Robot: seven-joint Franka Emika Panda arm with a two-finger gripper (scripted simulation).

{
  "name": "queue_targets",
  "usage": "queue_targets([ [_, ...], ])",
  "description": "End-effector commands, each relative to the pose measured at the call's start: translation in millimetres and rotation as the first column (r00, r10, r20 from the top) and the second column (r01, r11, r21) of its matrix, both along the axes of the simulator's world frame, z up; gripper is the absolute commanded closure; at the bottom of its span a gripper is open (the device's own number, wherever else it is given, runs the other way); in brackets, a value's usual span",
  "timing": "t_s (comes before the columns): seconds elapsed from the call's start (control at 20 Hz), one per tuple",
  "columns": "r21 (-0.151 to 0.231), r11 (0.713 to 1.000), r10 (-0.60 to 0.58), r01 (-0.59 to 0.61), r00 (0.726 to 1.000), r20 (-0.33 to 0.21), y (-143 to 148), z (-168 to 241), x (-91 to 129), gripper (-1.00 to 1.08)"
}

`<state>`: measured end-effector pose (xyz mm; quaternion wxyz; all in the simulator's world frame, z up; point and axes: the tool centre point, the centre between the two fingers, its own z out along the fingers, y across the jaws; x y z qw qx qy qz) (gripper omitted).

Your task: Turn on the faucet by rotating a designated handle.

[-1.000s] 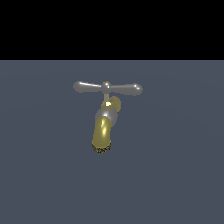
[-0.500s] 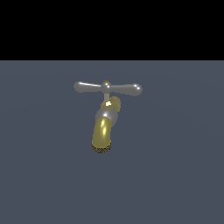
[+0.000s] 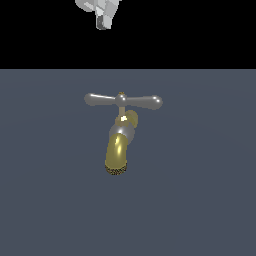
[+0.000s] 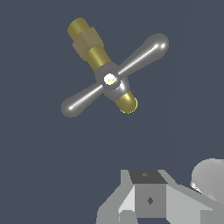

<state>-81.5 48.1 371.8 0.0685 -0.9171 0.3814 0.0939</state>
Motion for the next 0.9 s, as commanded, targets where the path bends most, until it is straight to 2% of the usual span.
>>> queue_targets([
  [0.0, -0.007, 0.998, -0.069, 0.069, 0.998, -0.013, 5.1, -11.6, 12.9, 1.08],
  [0.2, -0.025, 0.984, -0.176, 0.176, 0.984, -0.029, 12.8, -30.8, 32.3, 1.08],
  [0.4, -0.051, 0.959, -0.282, 0.28, 0.959, -0.039, 20.3, -50.8, 50.7, 1.08],
  [0.6, -0.08, 0.921, -0.385, 0.381, 0.922, -0.04, 27.6, -71.2, 68.1, 1.08],
  [0.85, -0.12, 0.858, -0.505, 0.499, 0.863, -0.027, 36.4, -96.8, 88.5, 1.08],
])
